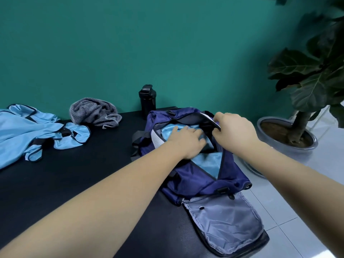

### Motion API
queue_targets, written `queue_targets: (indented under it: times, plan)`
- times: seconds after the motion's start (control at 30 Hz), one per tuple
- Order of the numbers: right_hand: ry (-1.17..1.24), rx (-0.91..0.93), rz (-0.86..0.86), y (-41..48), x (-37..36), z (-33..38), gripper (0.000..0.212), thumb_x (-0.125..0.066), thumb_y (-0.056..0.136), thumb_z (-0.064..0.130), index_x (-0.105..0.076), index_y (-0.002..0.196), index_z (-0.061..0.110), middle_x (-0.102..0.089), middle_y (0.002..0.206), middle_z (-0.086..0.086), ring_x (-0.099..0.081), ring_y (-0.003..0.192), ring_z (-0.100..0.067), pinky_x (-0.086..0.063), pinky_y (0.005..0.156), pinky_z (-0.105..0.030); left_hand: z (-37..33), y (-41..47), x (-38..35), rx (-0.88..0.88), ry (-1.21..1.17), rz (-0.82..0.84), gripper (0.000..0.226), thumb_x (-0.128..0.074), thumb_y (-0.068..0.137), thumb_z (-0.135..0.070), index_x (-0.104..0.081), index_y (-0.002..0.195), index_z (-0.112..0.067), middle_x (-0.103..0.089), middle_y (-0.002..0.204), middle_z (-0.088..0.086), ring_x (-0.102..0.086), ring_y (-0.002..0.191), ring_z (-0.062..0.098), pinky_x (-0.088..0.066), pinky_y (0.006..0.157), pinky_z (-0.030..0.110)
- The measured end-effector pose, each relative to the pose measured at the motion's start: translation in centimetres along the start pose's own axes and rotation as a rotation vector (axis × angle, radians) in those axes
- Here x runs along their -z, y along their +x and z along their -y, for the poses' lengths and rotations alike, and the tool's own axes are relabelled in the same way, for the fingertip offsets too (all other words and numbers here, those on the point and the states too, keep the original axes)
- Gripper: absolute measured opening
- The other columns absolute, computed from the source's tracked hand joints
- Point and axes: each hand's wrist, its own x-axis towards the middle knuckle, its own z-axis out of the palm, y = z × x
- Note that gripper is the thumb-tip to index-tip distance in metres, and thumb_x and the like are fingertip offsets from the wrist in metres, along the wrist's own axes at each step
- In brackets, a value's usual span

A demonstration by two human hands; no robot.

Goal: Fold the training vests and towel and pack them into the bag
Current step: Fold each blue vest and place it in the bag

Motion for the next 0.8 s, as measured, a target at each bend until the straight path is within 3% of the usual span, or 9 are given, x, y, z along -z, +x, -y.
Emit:
queue_targets:
  times: [0.1,0.23,0.4,0.6,0.8]
  plan:
    - [0.146,-0.018,-0.062,-1.2,-0.3,1.0,0.026,-0.063,0.089,0.025,-0.064,0.115,0.018,-0.062,0.103,-0.007,-0.059,0.093,-0.036,-0.052,0.077,-0.045,2.3,-3.7,1.2,-0.025,-0.005,-0.203,0.053,-0.04,0.108,-0.042,-0.049,0.156,-0.023,-0.038,0.168,0.001,-0.031,0.155,0.024,-0.021,0.127,0.05]
    - [0.303,0.04,-0.174,-4.1,-0.7,5.7,0.035,-0.07,0.087,0.021,-0.067,0.122,0.017,-0.063,0.119,-0.005,-0.056,0.109,-0.035,-0.044,0.094,-0.048,6.7,-10.8,1.6,0.022,-0.117,-0.402,0.044,-0.054,0.105,-0.039,-0.063,0.144,-0.022,-0.049,0.16,-0.001,-0.044,0.147,0.022,-0.034,0.122,0.041]
    - [0.547,0.073,-0.173,-8.3,-1.6,15.1,0.039,-0.067,0.086,0.021,-0.065,0.125,0.018,-0.062,0.123,-0.002,-0.053,0.113,-0.03,-0.044,0.095,-0.047,12.7,-19.7,0.1,0.218,-0.166,-0.339,0.041,-0.06,0.102,-0.043,-0.064,0.14,-0.027,-0.051,0.156,-0.006,-0.049,0.14,0.019,-0.04,0.116,0.04]
    - [0.693,0.029,0.106,-11.9,-4.7,24.5,0.042,-0.064,0.094,0.028,-0.059,0.136,0.024,-0.057,0.133,0.002,-0.051,0.122,-0.025,-0.04,0.105,-0.044,20.2,-27.1,-2.6,0.427,-0.228,-0.244,0.04,-0.061,0.101,-0.044,-0.062,0.139,-0.03,-0.051,0.151,-0.013,-0.055,0.13,0.013,-0.044,0.113,0.039]
    - [0.751,0.01,0.223,-14.5,-8.8,29.5,0.039,-0.061,0.097,0.027,-0.059,0.136,0.027,-0.055,0.139,0.01,-0.049,0.129,-0.017,-0.039,0.111,-0.037,27.1,-29.8,-3.7,0.553,-0.204,-0.202,0.041,-0.063,0.1,-0.043,-0.059,0.138,-0.031,-0.053,0.147,-0.011,-0.059,0.125,0.015,-0.049,0.108,0.043]
